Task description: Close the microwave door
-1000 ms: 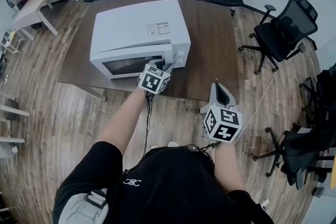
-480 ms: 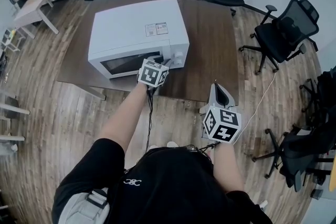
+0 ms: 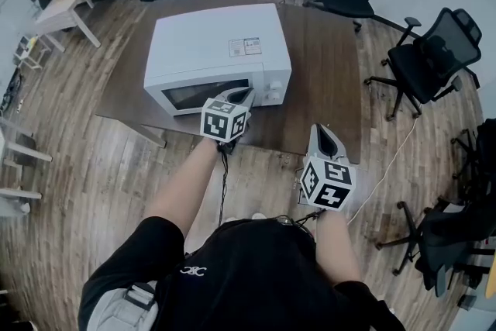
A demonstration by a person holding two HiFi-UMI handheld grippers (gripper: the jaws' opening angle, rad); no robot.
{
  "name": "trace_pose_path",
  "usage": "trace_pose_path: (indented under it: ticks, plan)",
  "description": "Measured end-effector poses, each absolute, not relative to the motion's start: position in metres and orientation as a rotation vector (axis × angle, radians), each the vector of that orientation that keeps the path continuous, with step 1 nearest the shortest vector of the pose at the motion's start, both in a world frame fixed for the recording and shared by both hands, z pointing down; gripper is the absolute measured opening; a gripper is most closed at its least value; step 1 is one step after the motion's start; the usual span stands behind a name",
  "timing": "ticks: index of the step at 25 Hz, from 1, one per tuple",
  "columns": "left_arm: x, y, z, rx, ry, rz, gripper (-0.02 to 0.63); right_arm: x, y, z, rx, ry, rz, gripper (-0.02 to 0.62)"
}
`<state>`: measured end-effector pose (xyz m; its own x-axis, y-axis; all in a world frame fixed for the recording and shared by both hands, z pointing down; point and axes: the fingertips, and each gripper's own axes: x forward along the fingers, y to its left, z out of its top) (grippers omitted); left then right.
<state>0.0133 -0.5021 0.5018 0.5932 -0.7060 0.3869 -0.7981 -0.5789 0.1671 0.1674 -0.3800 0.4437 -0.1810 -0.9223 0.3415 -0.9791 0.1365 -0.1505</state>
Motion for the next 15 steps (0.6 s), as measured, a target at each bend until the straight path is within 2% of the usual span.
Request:
trace_pose_path:
  ticks: [15]
  plan:
    - [-0.044,-0.409,0.420,2.448,-1.492,0.282,0.011,0.065,-0.384,0.424,1.602,-2.550,0.479,0.009]
